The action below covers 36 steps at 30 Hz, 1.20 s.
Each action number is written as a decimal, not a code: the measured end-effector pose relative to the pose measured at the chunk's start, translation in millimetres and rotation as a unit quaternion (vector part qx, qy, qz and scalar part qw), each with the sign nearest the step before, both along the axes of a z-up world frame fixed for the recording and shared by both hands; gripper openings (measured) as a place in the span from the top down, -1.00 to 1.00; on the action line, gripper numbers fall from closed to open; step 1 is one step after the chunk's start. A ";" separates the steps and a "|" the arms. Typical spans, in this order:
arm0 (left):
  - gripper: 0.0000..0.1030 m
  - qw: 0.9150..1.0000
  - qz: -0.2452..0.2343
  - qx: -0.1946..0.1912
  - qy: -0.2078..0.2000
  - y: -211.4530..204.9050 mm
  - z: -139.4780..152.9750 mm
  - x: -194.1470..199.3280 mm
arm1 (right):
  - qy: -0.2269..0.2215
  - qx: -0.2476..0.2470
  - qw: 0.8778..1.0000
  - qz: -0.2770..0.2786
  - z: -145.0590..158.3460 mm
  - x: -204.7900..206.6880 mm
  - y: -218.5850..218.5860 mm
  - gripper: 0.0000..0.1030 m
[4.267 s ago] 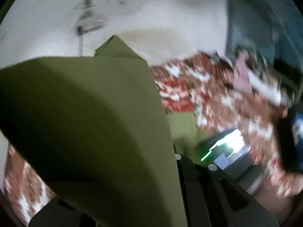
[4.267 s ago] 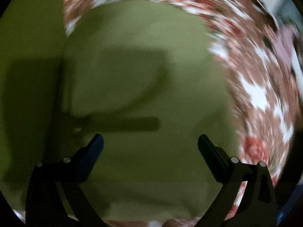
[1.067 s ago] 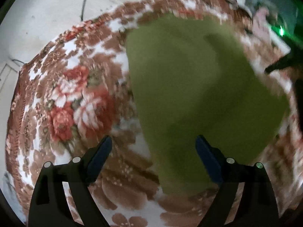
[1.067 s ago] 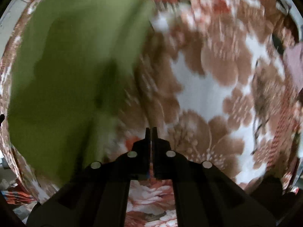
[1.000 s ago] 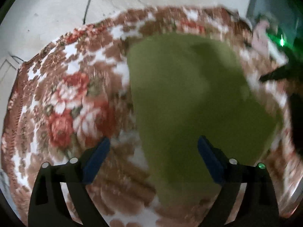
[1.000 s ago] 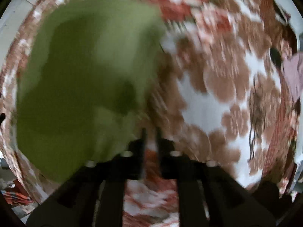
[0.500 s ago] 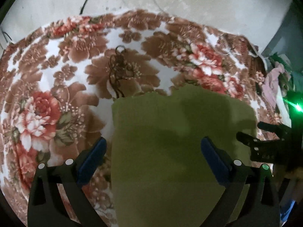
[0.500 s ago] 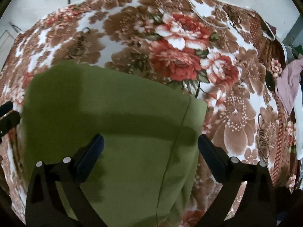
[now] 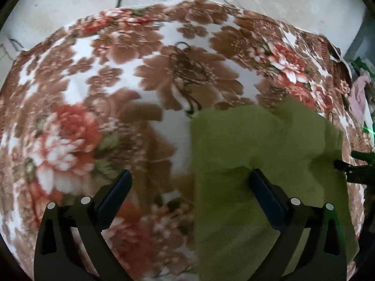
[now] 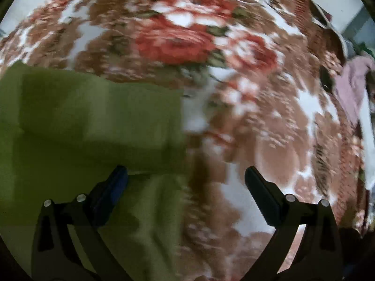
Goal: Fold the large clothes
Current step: 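Grasp the folded green jacket bundle with both tools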
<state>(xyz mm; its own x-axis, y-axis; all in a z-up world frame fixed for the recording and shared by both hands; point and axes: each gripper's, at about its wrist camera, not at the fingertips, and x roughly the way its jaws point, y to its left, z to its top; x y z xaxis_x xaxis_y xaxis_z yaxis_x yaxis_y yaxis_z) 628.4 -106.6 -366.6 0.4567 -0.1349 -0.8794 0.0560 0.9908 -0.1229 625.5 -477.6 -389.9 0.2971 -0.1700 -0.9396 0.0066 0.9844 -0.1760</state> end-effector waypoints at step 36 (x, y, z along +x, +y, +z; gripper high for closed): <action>-0.92 0.968 -0.113 -0.176 0.137 -38.9 -66.5 -110.9 | 0.093 0.205 0.971 0.078 -21.4 -118.3 72.9 -0.92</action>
<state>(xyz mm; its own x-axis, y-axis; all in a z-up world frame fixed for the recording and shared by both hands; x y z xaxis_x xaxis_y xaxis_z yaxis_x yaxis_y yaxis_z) 517.5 -145.6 -433.1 0.1369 -0.5177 -0.8445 0.1835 0.8511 -0.4920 507.2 -404.7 -411.3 0.1087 0.2630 -0.9587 -0.1420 0.9586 0.2469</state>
